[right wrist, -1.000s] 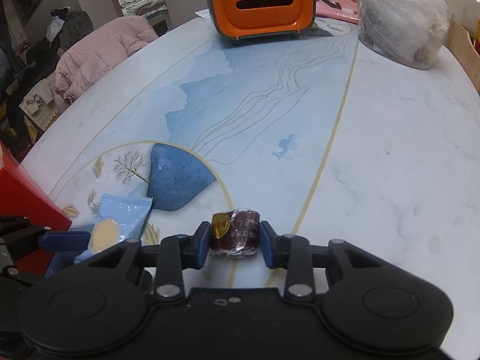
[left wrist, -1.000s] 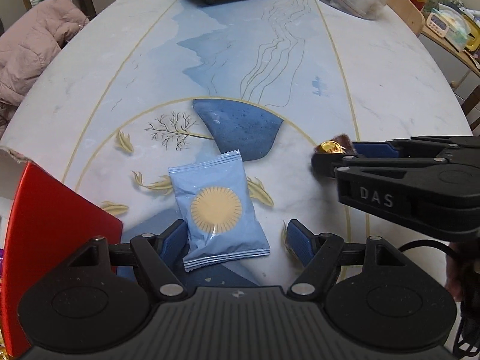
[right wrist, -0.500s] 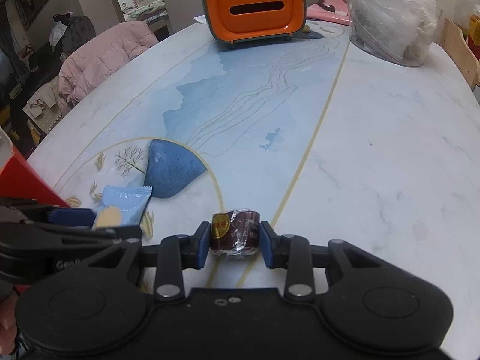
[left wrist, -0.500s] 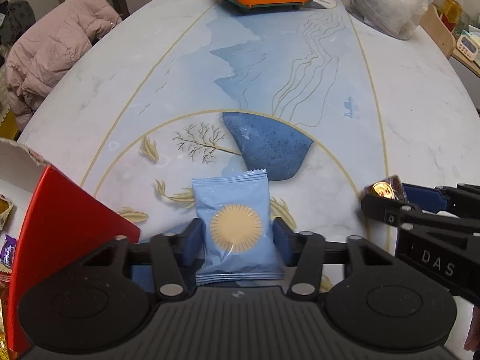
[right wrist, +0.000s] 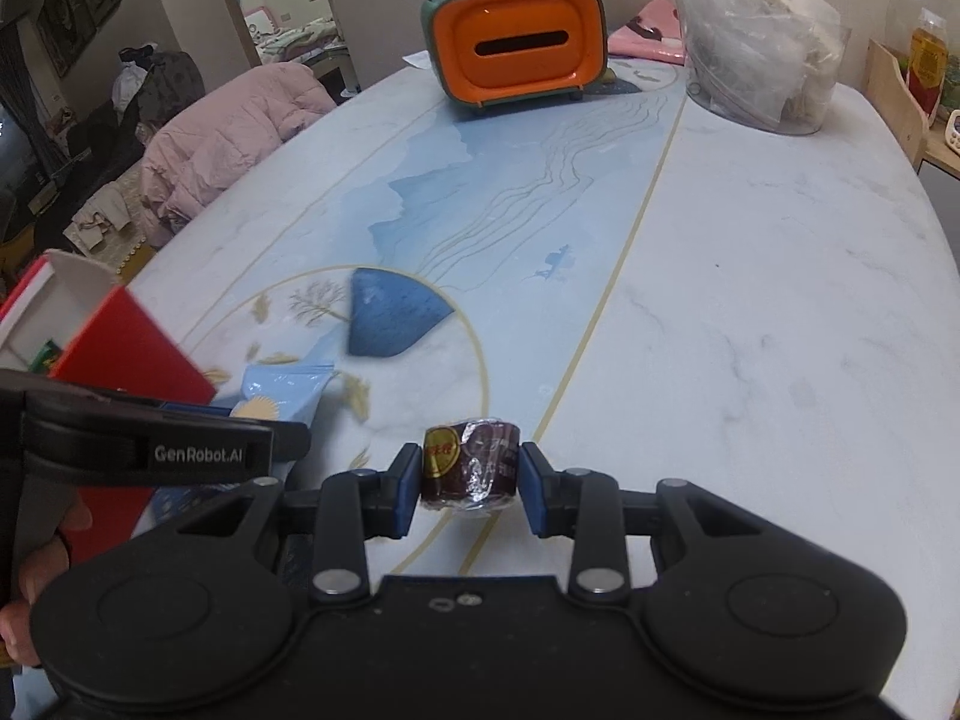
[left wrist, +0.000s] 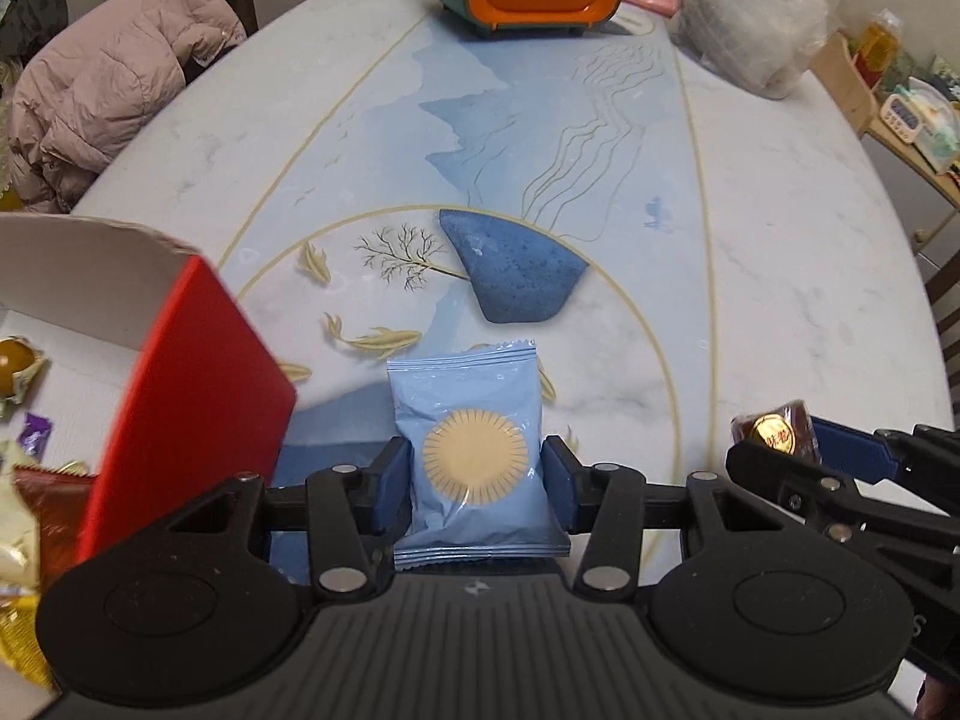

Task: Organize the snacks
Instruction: 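Carry the blue bag and chocolate into the box and open both tools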

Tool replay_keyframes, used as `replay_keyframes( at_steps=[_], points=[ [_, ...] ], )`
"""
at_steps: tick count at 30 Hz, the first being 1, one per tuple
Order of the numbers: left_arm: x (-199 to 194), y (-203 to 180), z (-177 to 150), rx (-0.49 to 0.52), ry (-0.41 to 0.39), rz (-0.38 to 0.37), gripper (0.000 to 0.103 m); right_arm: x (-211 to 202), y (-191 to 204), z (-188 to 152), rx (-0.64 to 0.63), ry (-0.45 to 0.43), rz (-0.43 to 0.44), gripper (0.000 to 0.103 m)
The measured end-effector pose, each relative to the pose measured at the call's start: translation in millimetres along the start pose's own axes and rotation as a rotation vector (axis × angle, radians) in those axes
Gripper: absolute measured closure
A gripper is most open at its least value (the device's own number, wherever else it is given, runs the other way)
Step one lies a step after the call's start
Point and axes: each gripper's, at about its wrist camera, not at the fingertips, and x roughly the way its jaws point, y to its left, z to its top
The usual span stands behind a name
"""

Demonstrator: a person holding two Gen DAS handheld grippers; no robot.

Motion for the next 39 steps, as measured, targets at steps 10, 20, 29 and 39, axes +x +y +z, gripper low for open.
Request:
replay_keyframes(
  at_steps=[10,20,29,39],
  points=[
    [-68.0,4.8,-21.8,0.04,-0.05,-0.044,0.056,-60.8,32.7,-14.7,-0.011,-0.046,0.019,0.07],
    [-128.0,38.5,-47.2,0.056,-0.089,-0.085,0.056,-106.5,82.1,-22.1,-0.041,-0.096,0.035,0.07],
    [-166.4,91.6,-61.5,0.053,-0.111,-0.097,0.056,-124.4,140.6,-24.8,-0.068,-0.12,0.064,0.07],
    [-189.5,157.4,-59.1,0.037,-0.15,-0.089,0.056,-112.0,203.7,-17.6,-0.105,-0.125,0.089,0.07]
  ],
)
